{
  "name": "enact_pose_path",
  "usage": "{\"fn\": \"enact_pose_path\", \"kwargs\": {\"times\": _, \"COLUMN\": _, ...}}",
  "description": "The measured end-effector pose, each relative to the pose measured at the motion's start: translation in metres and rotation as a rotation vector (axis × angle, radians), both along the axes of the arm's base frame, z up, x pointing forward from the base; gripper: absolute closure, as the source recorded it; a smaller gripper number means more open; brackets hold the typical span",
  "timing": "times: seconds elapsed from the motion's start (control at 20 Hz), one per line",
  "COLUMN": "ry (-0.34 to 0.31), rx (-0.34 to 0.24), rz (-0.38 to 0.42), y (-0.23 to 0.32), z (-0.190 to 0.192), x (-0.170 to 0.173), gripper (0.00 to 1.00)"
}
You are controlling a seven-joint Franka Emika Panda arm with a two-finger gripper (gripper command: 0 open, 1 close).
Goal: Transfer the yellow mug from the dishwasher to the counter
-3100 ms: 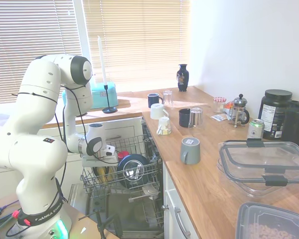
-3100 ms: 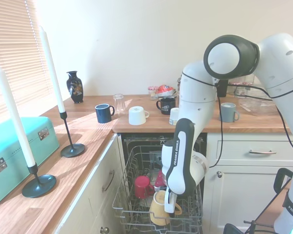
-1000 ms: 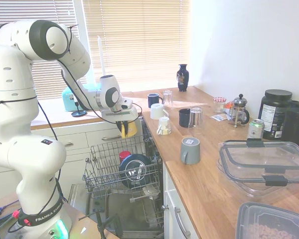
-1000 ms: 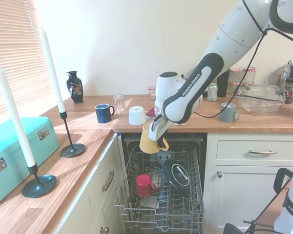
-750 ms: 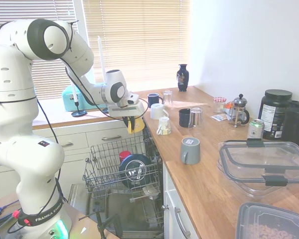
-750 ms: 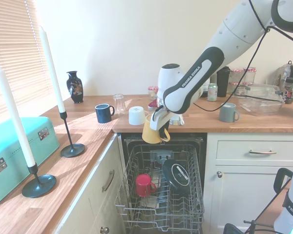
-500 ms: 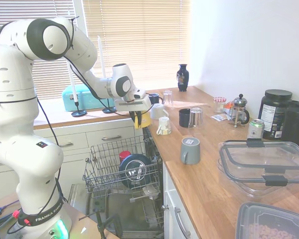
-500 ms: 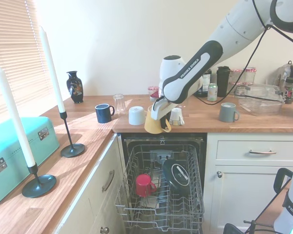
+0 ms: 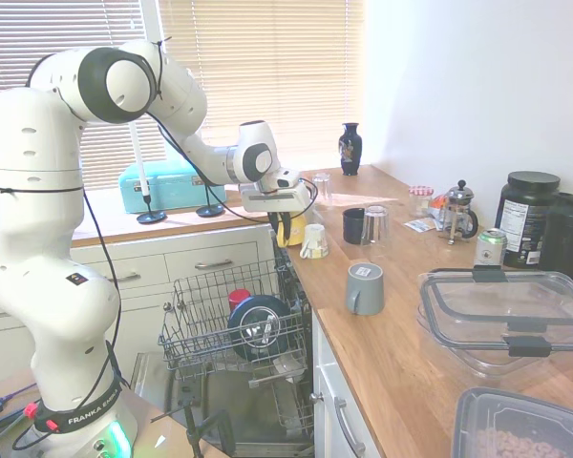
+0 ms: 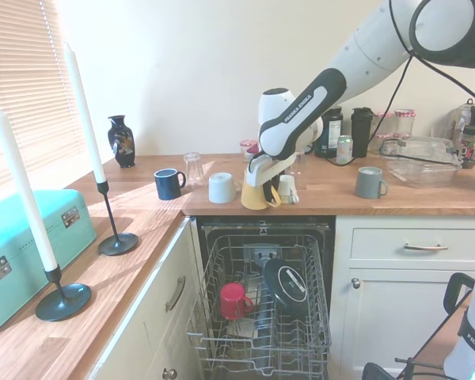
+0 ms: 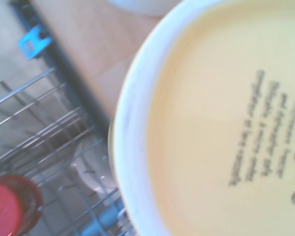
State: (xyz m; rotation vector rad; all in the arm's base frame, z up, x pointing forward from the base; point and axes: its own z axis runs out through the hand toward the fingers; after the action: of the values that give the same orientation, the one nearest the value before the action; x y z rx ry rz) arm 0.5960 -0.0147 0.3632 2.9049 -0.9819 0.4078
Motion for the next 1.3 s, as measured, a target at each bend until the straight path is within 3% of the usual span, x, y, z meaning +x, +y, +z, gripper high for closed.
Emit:
{"fn": "enact_pose_path", "kwargs": {"times": 0.3, "ry": 0.026, "rx": -0.022, "rz": -0.034, "y": -0.021, "z": 0.005, "x": 0.033, "gripper": 1.00}}
{"fn": "enact_pose_path", "kwargs": {"times": 0.35, "ry": 0.037, "rx": -0.024, "rz": -0.042, "y": -0.025, "z": 0.004, "x": 0.039, "gripper": 0.00}}
{"fn": "enact_pose_path", "kwargs": {"times": 0.55, "ry": 0.072, "rx": -0.020, "rz": -0.075, "y": -0.033, "z": -0.001, "x": 0.058, "gripper": 0.00}}
{"fn": "enact_pose_path", "kwargs": {"times": 0.95, "ry": 0.060, "rx": -0.013, "rz": -0.110, "y": -0.029, "z": -0.004, "x": 0.070, "gripper": 0.00}}
{"fn": "enact_pose_path", "kwargs": {"times": 1.2, "ry": -0.030, "rx": 0.006, "rz": -0.163, "y": -0.031, "z": 0.011, "x": 0.071, "gripper": 0.00}}
{"fn": "enact_pose_path", "kwargs": {"times": 1.3, "ry": -0.078, "rx": 0.016, "rz": -0.181, "y": -0.031, "z": 0.025, "x": 0.057, "gripper": 0.00}}
